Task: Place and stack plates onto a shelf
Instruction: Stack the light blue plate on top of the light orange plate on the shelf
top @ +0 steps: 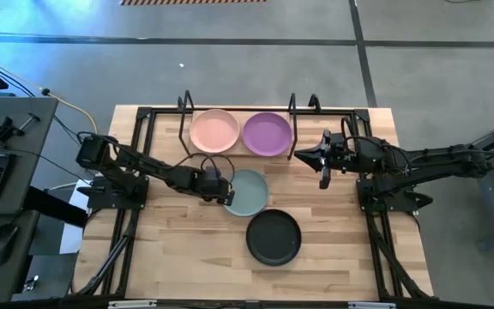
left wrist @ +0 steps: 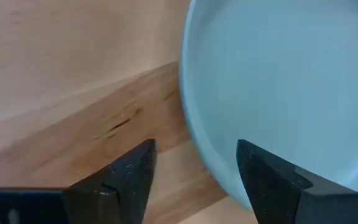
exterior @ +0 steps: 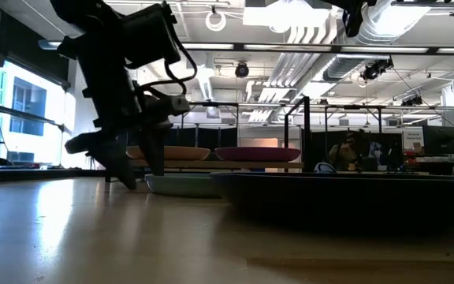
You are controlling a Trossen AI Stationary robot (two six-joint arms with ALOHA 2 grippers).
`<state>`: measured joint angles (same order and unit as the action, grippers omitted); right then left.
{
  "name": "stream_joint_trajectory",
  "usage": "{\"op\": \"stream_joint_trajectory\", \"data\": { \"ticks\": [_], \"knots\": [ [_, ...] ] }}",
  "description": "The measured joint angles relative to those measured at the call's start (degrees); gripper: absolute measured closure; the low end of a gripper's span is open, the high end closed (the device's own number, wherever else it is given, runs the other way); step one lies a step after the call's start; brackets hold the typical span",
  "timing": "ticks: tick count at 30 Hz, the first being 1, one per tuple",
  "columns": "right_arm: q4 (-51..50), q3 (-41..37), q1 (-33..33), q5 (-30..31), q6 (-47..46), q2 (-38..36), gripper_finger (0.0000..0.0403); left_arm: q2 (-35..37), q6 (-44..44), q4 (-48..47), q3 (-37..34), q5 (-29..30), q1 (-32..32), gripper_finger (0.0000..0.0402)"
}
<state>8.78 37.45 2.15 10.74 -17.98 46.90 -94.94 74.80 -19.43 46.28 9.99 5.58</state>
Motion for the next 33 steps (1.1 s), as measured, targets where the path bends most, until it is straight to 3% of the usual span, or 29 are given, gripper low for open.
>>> {"op": "stream_joint_trajectory", "data": {
  "ticks": [5,12,19,26,30,33],
  "knots": [
    [-0.3,0.0,0.0,0.0,0.0,0.0,0.0402,-0.7,0.0,-0.6,0.1,0.6,0.0,0.0228],
    [-1.3,0.0,0.0,0.0,0.0,0.0,0.0402,2.1,-3.1,-1.4,-0.1,1.7,-0.9,0.0386],
    [-1.4,0.0,0.0,0.0,0.0,0.0,0.0402,10.2,-7.7,-8.2,-0.2,0.2,-3.1,0.0398],
    [-2.1,0.0,0.0,0.0,0.0,0.3,0.0402,29.8,-10.5,-21.8,-0.1,1.9,-5.1,0.0399],
    [-0.9,0.0,0.0,0.1,-0.2,1.6,0.0402,40.8,-9.0,-26.2,0.8,2.0,-5.2,0.04],
    [0.9,0.0,0.0,0.1,-0.2,3.6,0.0402,45.3,-7.9,-26.8,3.2,2.1,-4.7,0.04]
  ]
}}
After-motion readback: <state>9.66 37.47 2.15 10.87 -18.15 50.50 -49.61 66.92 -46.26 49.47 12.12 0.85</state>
